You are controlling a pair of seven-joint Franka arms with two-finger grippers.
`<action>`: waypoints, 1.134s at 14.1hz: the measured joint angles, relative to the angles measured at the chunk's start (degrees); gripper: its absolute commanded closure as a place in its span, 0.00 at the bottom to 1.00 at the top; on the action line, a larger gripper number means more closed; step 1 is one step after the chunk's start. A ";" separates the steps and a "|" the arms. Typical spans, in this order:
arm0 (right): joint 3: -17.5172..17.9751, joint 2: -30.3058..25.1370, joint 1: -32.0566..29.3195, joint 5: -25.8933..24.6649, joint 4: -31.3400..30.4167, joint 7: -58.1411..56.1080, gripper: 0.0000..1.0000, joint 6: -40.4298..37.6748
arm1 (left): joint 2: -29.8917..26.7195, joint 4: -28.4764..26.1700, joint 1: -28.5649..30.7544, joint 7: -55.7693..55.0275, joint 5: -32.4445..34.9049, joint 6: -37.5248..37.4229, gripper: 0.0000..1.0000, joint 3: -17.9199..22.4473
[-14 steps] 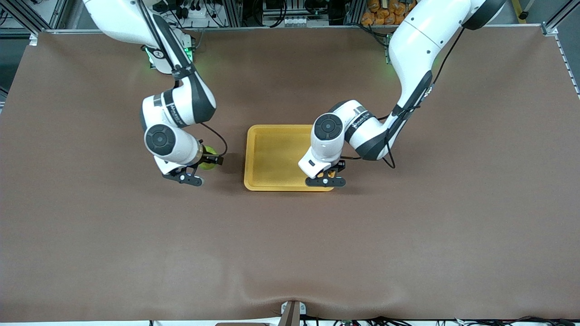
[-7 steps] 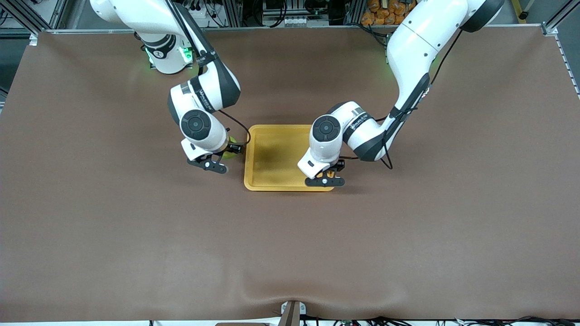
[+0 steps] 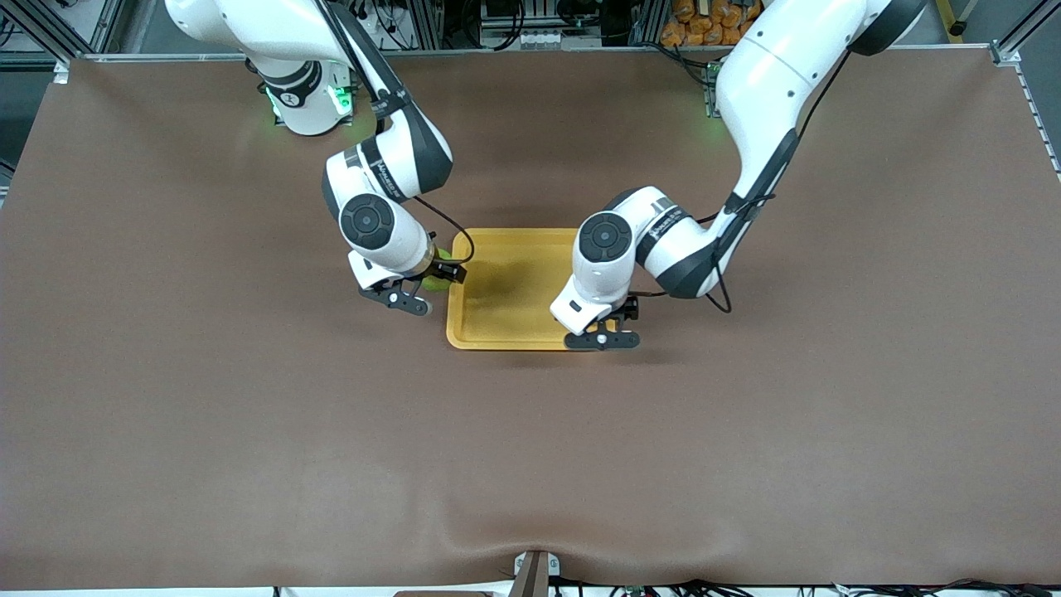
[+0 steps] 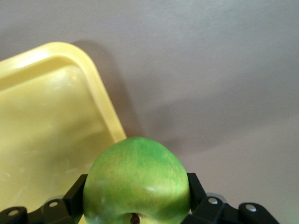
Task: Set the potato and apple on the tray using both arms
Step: 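Release the potato onto the tray while the right gripper lowers the apple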
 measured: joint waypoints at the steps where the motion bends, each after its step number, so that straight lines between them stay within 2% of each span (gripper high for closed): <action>1: 0.00 0.56 0.47 1.43 -0.03 0.11 1.00 1.11 | -1.17 0.76 0.86 0.00 0.02 -2.05 0.00 0.02; 4: 0.00 2.25 1.72 4.48 0.14 1.07 1.00 3.14 | -5.78 2.68 4.44 2.47 0.02 -9.60 0.00 -0.19; 8: 0.01 4.50 3.68 4.65 2.63 5.26 1.00 3.49 | -11.01 3.72 10.42 10.55 -4.21 -15.96 0.00 -0.50; 11: 0.02 6.73 4.78 4.65 3.44 6.09 1.00 5.21 | -14.65 3.83 14.77 12.72 -5.29 -19.23 0.00 -0.56; 12: 0.02 7.44 4.93 4.65 3.50 6.27 0.97 5.86 | -15.65 3.84 15.92 13.34 -5.33 -20.09 0.00 -0.57; 13: 0.01 8.03 4.96 4.65 3.56 6.37 0.79 6.27 | -16.48 3.84 16.88 13.78 -5.34 -20.68 0.00 -0.54; 14: 0.00 8.43 4.96 4.68 3.67 6.46 0.32 6.41 | -17.19 3.86 17.76 13.88 -5.35 -21.02 0.00 -0.48; 16: -0.01 9.01 5.02 4.70 4.09 8.04 0.00 6.42 | -18.38 3.88 19.54 14.93 -5.35 -22.10 0.00 -0.53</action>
